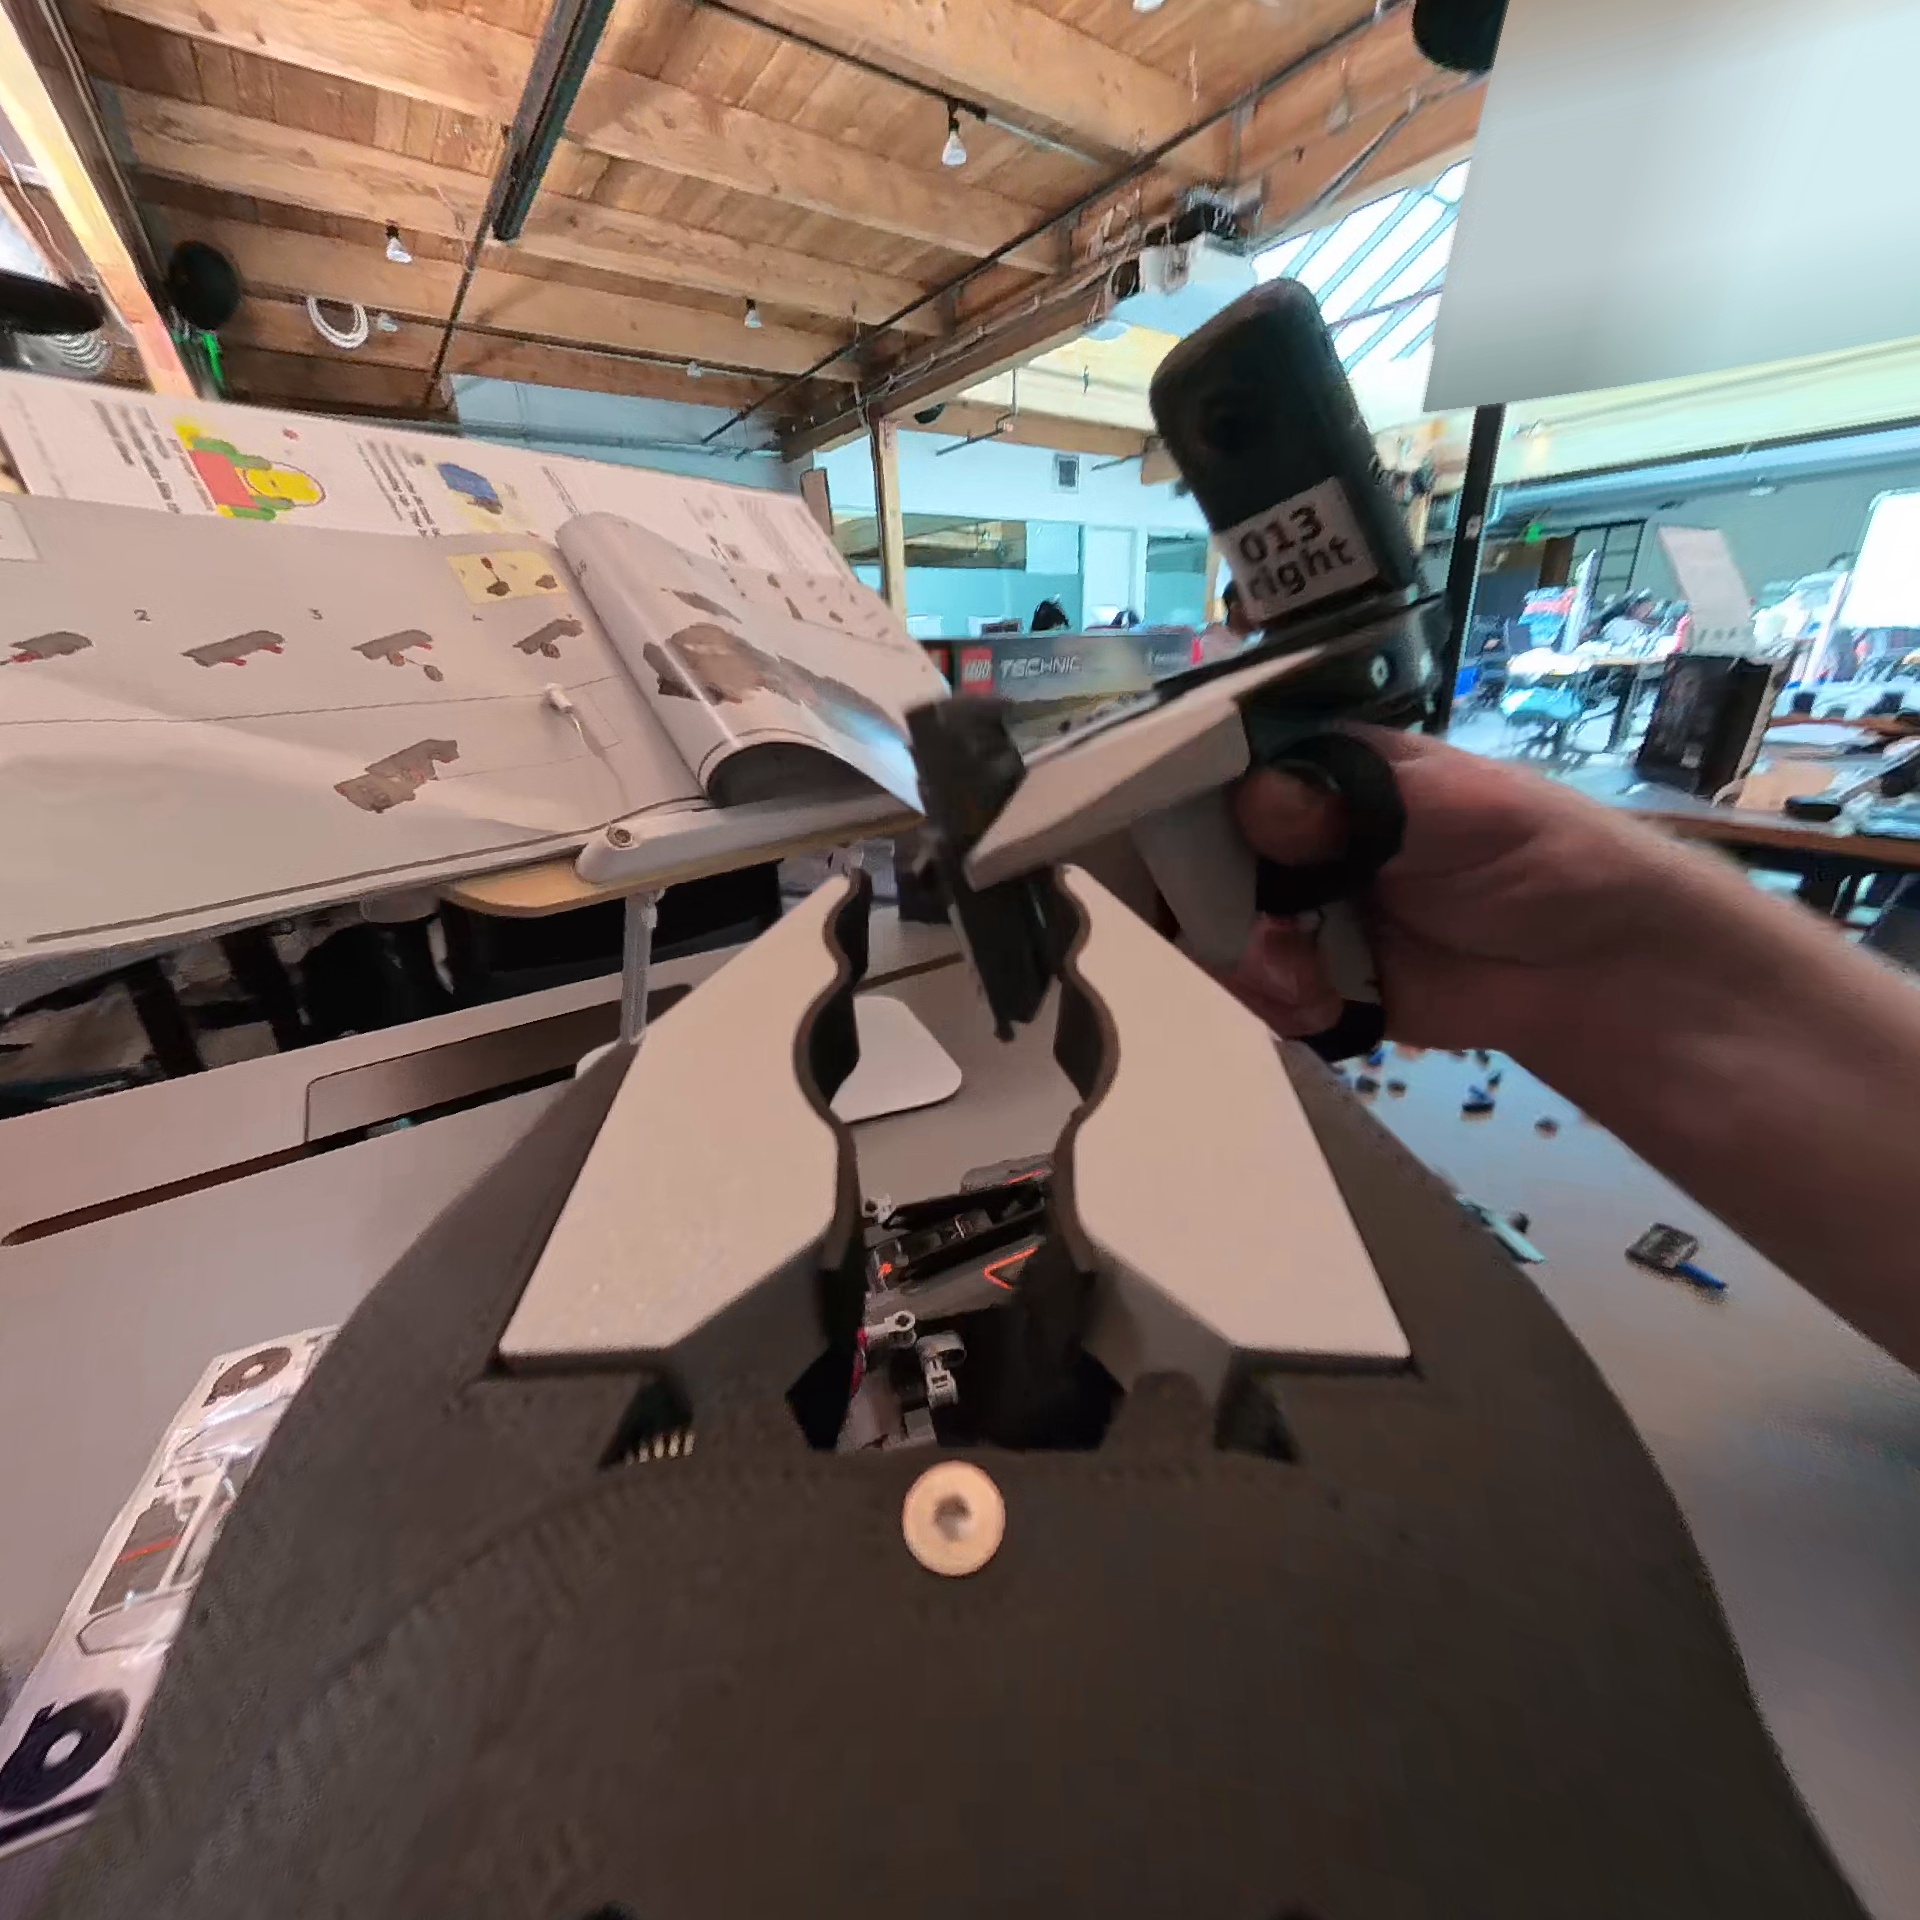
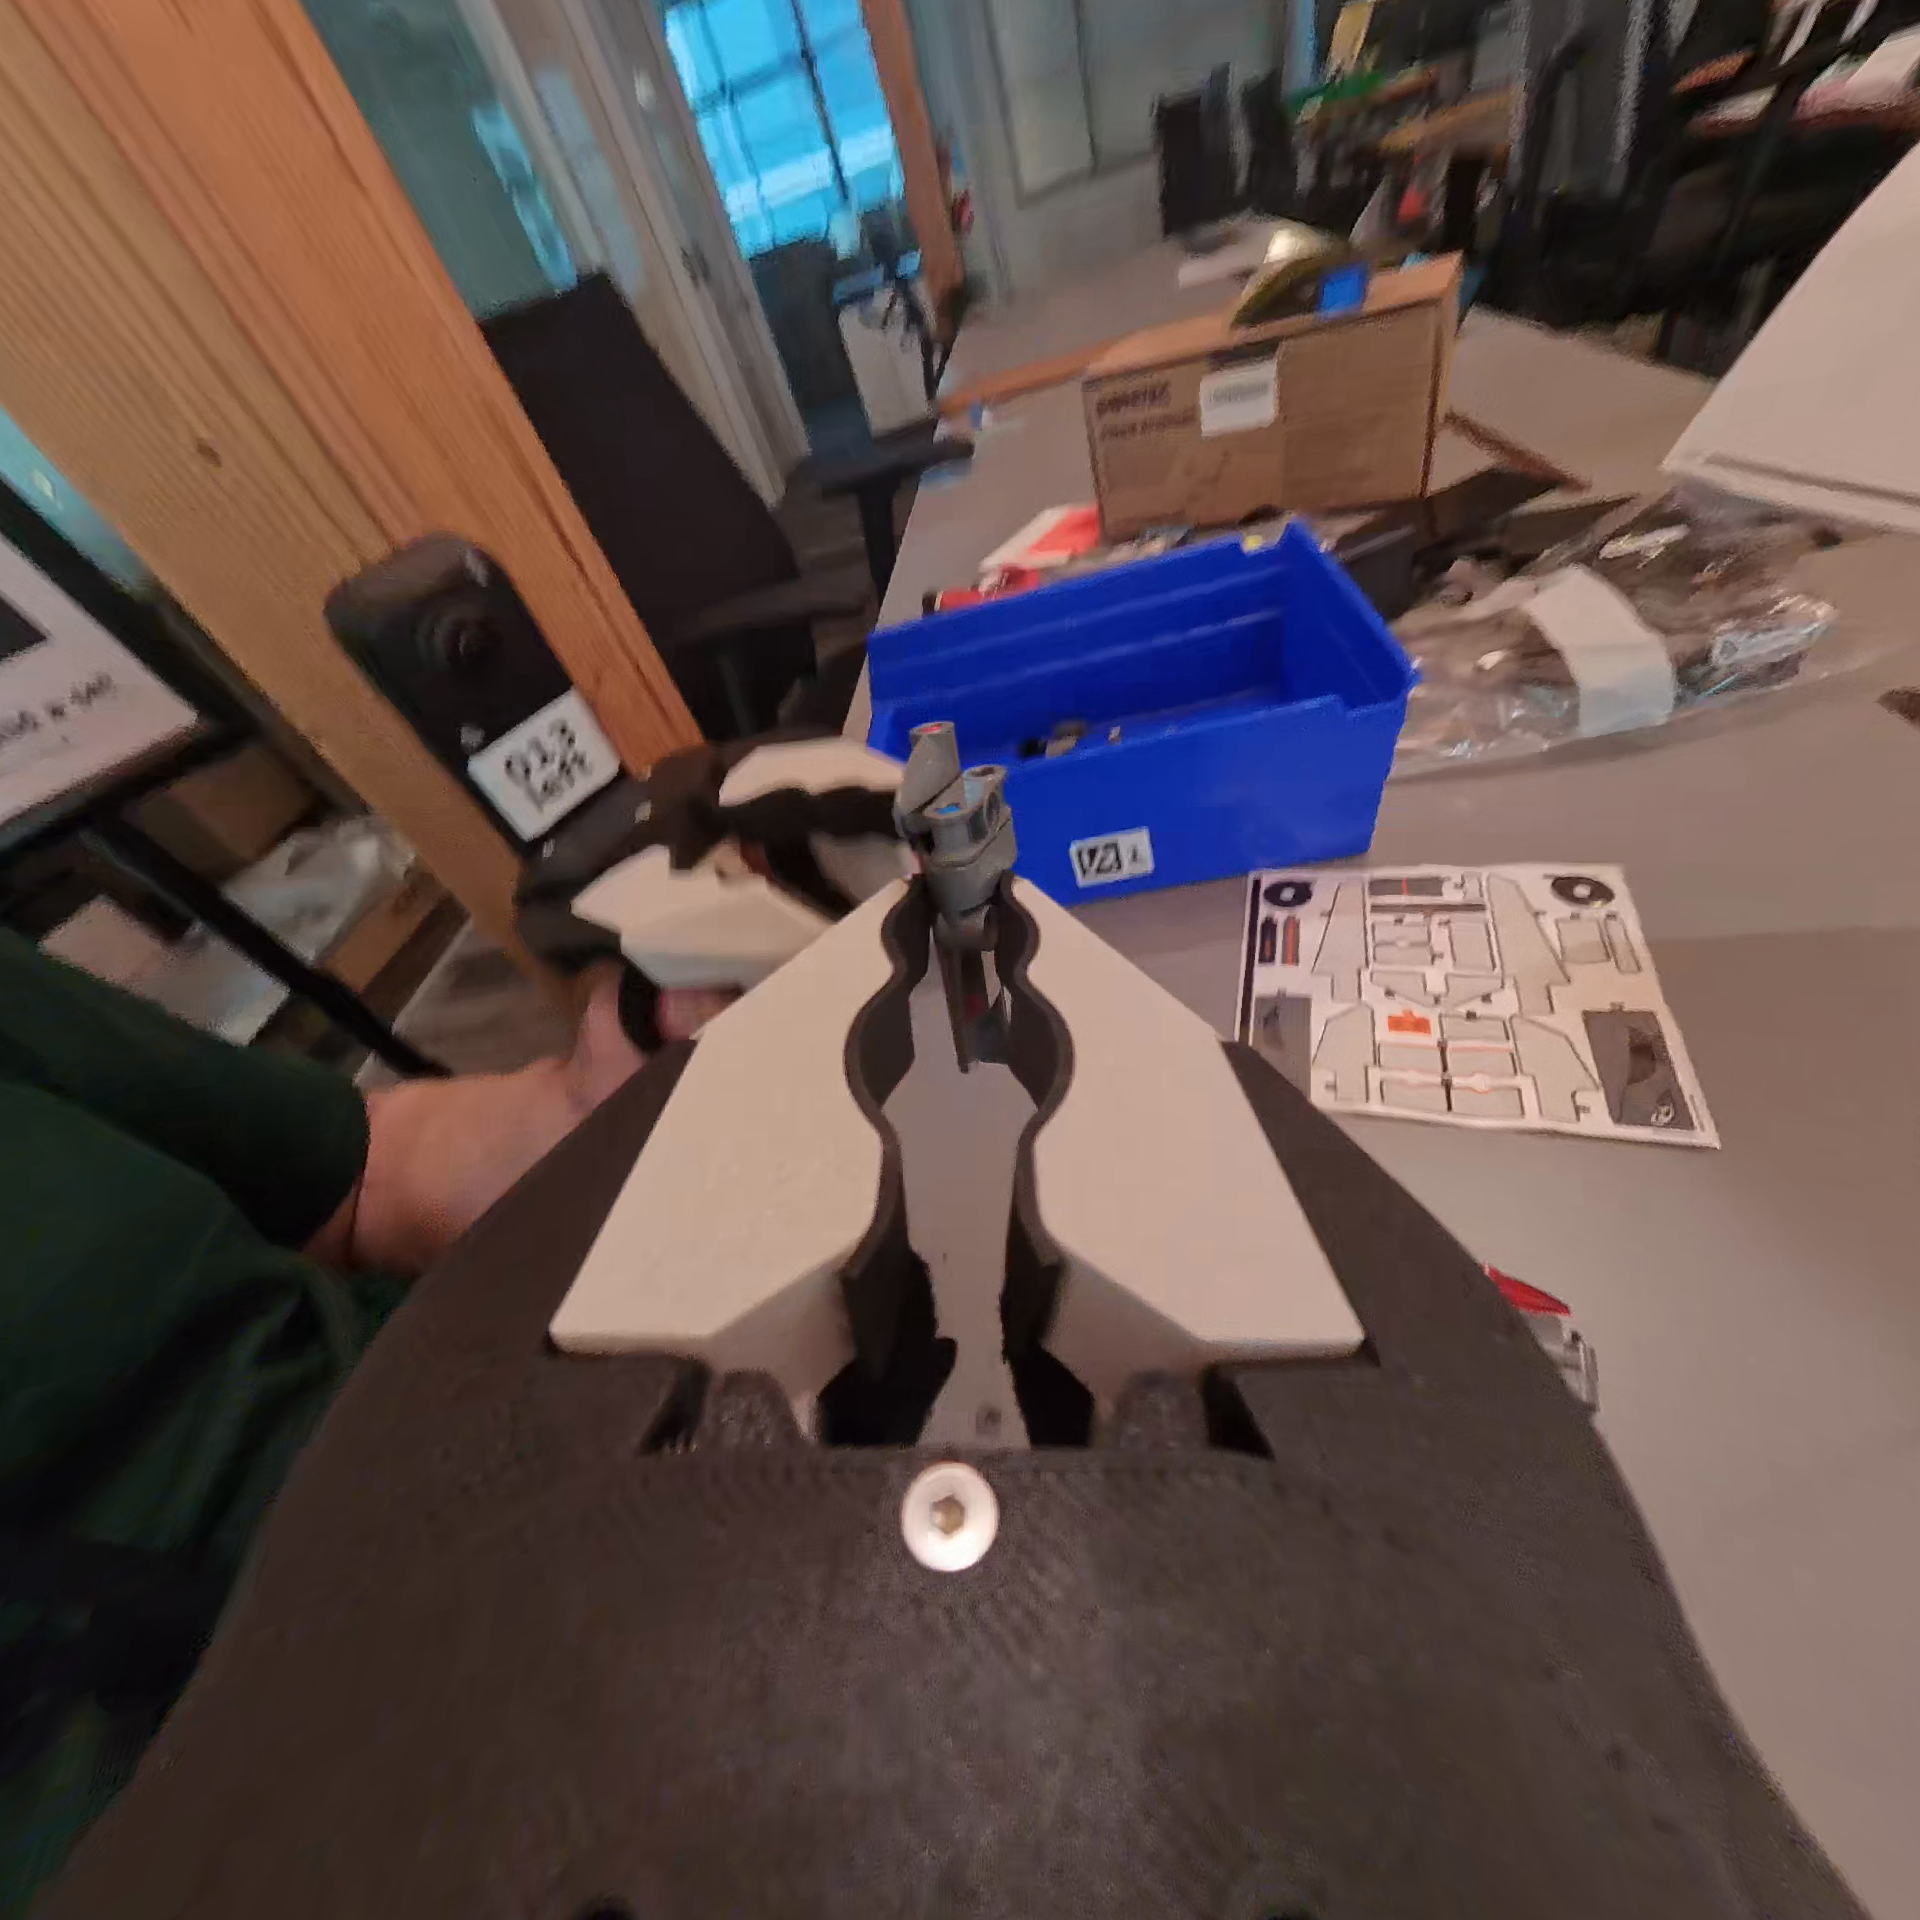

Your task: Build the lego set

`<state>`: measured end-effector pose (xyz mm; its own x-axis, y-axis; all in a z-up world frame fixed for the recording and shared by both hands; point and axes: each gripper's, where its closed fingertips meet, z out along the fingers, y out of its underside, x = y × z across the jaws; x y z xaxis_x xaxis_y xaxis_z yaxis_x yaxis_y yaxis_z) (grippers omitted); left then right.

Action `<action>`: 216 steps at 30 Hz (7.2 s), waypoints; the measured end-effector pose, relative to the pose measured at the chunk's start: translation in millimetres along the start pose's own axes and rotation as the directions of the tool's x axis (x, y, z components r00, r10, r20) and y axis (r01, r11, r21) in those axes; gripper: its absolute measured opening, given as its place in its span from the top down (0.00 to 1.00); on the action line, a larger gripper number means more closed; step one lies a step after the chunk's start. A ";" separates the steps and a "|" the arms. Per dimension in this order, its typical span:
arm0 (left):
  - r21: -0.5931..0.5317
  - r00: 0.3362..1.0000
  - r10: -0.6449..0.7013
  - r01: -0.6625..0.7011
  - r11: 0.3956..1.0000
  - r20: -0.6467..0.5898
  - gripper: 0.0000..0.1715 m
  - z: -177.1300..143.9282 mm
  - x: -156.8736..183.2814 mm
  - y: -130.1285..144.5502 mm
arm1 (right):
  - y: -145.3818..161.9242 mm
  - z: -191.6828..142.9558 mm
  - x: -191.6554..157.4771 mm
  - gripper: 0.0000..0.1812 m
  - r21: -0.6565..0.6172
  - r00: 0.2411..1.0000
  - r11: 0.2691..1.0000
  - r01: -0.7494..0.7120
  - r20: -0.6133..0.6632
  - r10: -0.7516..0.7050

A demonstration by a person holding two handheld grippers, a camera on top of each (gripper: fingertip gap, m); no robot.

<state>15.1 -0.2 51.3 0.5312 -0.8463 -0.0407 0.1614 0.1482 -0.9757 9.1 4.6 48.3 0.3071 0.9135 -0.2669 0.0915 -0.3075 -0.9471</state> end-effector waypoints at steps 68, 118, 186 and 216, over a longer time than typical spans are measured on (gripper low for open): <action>0.124 0.853 -0.409 0.467 0.876 -0.324 0.92 -17.8 -1.0 -12.7 | 24.5 11.9 -25.5 0.96 -0.212 0.926 0.976 -0.047 0.358 0.123; 0.117 0.547 -0.759 0.831 0.544 -0.354 0.88 -7.4 -17.3 -14.0 | -7.1 18.2 9.7 0.90 -0.480 0.202 0.361 0.800 -0.351 -0.914; 0.203 0.849 -0.466 0.516 0.832 -0.248 0.92 2.8 -1.8 -11.1 | -0.7 0.2 -6.2 0.97 -0.015 0.898 0.988 -0.151 0.416 0.144; 0.327 0.754 -0.551 0.653 0.683 -0.358 0.95 -30.4 -32.3 -28.8 | 17.6 -37.1 -7.2 0.90 -0.009 0.985 0.999 -0.053 0.166 0.054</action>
<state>-32.0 7.2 74.2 0.0144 -0.9030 0.4295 0.7296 -0.2843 -0.6220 43.6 -17.3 40.2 0.1497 0.9271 -0.3438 0.0836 -0.3583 -0.9299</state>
